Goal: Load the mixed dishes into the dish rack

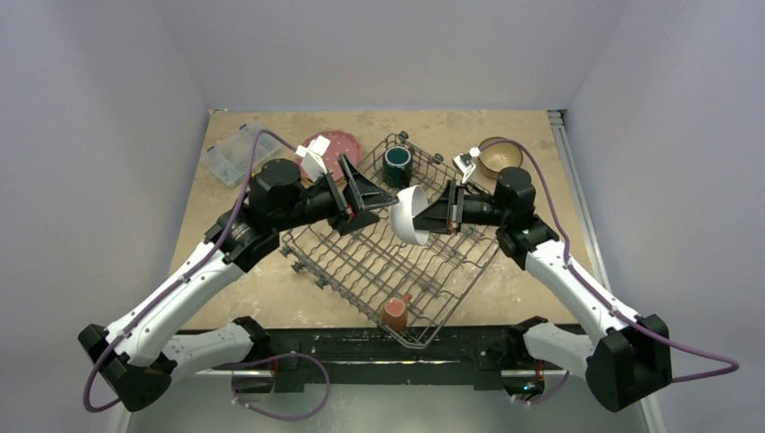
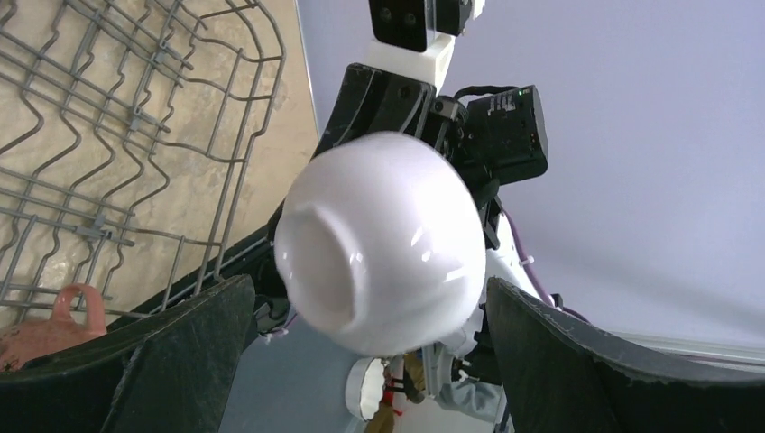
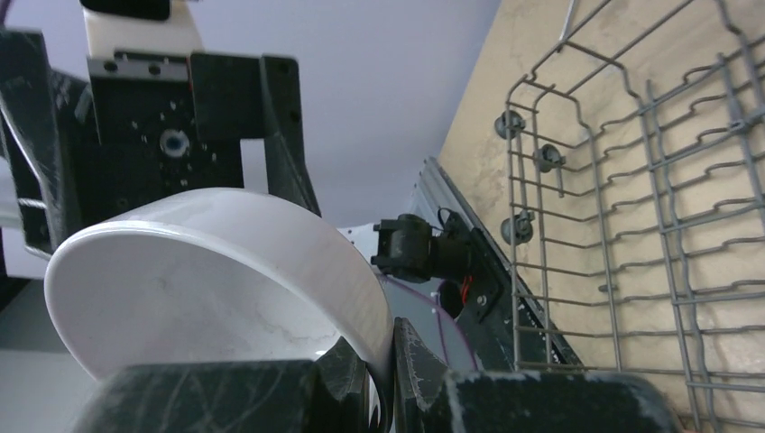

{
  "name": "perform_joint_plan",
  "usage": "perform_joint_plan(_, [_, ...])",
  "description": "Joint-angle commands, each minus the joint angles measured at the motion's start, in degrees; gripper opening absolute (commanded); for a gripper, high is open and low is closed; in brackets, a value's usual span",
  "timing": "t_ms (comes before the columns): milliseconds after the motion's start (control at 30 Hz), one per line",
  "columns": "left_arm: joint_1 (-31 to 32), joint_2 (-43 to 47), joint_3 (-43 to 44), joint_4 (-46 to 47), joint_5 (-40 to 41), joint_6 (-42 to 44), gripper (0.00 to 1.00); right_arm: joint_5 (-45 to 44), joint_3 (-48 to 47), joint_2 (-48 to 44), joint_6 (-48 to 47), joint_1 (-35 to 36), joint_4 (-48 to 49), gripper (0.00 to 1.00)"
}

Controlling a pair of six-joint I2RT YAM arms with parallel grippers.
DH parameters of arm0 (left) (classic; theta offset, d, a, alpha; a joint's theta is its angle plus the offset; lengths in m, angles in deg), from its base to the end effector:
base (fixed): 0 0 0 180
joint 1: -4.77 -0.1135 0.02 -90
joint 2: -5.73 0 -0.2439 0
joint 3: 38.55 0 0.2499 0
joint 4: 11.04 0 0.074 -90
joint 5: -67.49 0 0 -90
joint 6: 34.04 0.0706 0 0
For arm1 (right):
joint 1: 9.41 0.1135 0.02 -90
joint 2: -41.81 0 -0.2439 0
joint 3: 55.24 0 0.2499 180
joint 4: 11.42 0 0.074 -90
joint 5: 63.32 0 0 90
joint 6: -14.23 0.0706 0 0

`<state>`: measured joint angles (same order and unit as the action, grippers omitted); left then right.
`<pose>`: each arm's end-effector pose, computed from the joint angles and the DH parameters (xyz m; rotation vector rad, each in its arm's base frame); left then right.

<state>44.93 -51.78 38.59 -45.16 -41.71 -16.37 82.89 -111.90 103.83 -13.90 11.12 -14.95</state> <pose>0.1842 -0.1858 0.3680 -0.3250 2.1433 -1.5860 0.2288 0.1483 0.2880 -0.1401 2.0598 1.8129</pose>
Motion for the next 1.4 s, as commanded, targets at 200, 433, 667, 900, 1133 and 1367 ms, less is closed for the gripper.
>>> perform_joint_plan(200, [1.67,-6.24,9.92,2.93,-6.39,2.47,0.95,0.95,-3.66,-1.88,-2.37,3.11,-0.61,0.0])
perform_joint_plan(433, [3.74,-6.43,11.02,-3.05,-6.22,3.81,0.94,-2.64,-2.96,-1.81,-3.58,3.11,-2.77,0.0])
perform_joint_plan(667, [3.9,-8.78,14.33,-6.72,-6.68,4.88,0.77,-4.81,-4.68,-1.12,-8.08,3.25,-8.93,0.0])
perform_joint_plan(900, [5.18,-11.61,20.26,-14.3,-4.44,9.53,0.66,-5.9,-4.34,-1.54,-9.77,3.96,-11.72,0.0])
perform_joint_plan(1133, [7.02,-15.55,26.49,-20.09,-3.19,14.01,0.64,-6.51,-4.17,-1.65,-10.74,4.27,-12.88,0.0])
perform_joint_plan(1367, [8.05,-16.73,29.16,-23.67,1.03,16.3,0.14,-8.78,-5.93,-1.16,-15.68,4.45,-19.58,0.0])
